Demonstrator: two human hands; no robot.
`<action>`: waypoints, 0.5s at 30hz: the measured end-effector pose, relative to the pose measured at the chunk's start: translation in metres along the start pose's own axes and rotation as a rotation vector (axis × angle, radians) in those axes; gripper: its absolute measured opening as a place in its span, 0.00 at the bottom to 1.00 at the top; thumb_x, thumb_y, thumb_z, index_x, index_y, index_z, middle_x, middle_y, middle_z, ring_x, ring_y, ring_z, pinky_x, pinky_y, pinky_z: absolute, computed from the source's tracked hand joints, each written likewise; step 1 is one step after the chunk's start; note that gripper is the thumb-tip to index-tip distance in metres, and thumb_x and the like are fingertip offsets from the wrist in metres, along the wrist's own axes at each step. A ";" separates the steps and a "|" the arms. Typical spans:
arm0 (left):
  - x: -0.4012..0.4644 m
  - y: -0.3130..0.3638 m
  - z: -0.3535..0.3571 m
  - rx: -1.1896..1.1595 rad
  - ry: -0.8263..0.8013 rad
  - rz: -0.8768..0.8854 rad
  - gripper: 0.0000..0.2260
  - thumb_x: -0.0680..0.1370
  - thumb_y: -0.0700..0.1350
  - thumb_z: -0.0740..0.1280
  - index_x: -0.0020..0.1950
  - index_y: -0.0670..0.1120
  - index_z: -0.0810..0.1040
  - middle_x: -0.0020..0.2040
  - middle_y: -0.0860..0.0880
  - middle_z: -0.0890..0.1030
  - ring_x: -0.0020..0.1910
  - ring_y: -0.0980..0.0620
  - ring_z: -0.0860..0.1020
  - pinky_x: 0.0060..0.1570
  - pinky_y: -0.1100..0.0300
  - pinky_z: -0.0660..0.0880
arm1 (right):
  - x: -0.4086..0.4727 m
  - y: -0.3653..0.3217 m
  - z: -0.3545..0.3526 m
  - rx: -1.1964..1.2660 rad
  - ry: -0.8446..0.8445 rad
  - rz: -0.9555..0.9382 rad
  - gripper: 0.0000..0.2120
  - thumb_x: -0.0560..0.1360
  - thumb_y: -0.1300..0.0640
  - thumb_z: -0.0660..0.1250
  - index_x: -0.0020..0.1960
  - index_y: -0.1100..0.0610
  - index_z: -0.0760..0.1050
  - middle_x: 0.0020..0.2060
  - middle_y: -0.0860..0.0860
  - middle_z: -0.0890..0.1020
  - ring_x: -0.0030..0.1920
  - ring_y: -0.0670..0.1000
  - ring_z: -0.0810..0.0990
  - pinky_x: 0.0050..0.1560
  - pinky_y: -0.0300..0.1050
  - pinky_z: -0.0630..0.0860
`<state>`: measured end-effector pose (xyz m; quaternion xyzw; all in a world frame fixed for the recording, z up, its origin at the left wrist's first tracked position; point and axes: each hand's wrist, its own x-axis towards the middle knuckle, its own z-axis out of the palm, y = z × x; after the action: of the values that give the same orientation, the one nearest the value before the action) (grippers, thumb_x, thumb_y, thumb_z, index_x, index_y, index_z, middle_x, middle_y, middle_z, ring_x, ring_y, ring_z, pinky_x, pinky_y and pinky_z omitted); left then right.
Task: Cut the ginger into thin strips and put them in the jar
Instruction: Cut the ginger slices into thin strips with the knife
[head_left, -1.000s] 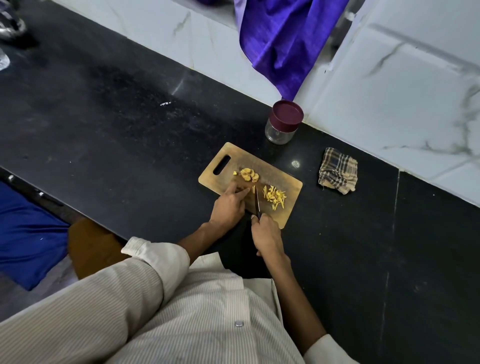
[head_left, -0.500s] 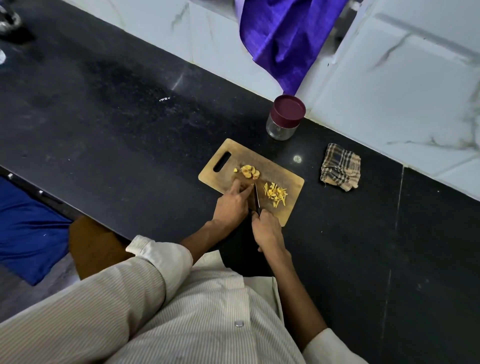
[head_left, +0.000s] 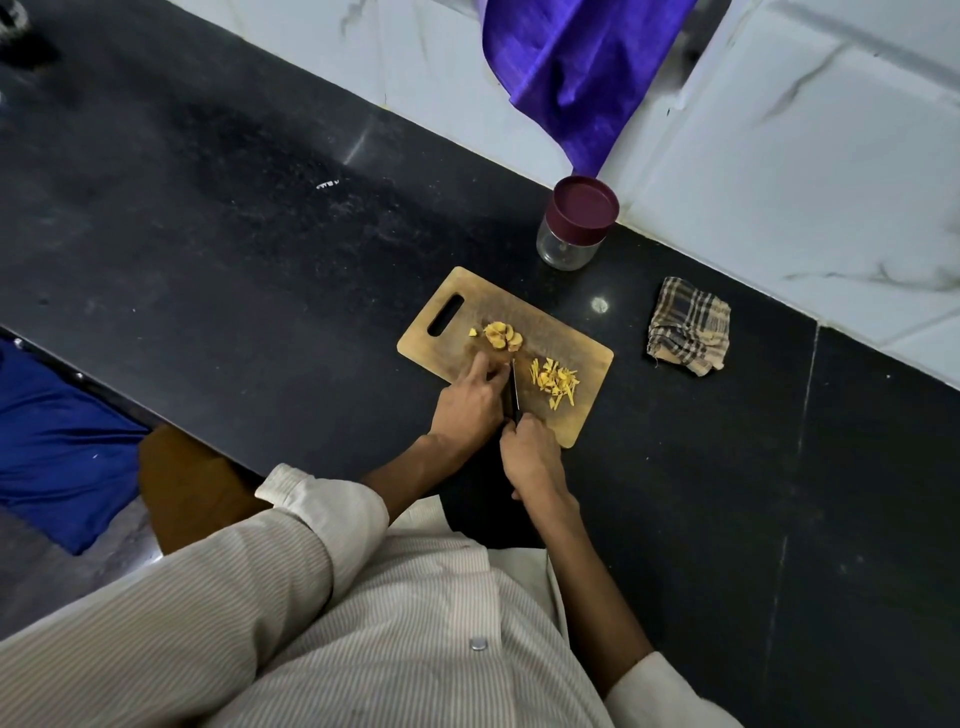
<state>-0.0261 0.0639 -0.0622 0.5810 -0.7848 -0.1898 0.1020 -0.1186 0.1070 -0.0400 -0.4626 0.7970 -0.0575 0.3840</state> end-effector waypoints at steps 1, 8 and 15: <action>0.001 0.000 0.000 0.003 -0.004 0.001 0.21 0.78 0.43 0.62 0.71 0.44 0.68 0.64 0.43 0.67 0.51 0.44 0.76 0.46 0.52 0.77 | 0.000 -0.001 0.000 -0.006 -0.002 0.007 0.16 0.83 0.53 0.55 0.63 0.62 0.72 0.58 0.59 0.76 0.51 0.62 0.81 0.51 0.62 0.80; -0.001 0.000 0.001 0.010 -0.026 0.004 0.19 0.79 0.43 0.61 0.70 0.44 0.68 0.64 0.43 0.66 0.54 0.44 0.75 0.46 0.53 0.76 | 0.000 -0.008 -0.001 -0.051 -0.049 0.066 0.16 0.83 0.55 0.54 0.65 0.61 0.71 0.60 0.60 0.76 0.55 0.62 0.80 0.53 0.61 0.80; -0.002 0.001 -0.005 0.037 -0.013 0.032 0.22 0.78 0.45 0.63 0.72 0.44 0.67 0.65 0.44 0.66 0.58 0.45 0.73 0.50 0.56 0.75 | -0.008 0.000 -0.001 0.027 0.054 0.030 0.15 0.83 0.53 0.55 0.61 0.61 0.73 0.55 0.59 0.79 0.50 0.62 0.82 0.50 0.61 0.81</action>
<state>-0.0247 0.0655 -0.0567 0.5690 -0.7980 -0.1774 0.0893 -0.1168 0.1125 -0.0348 -0.4438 0.8130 -0.0749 0.3694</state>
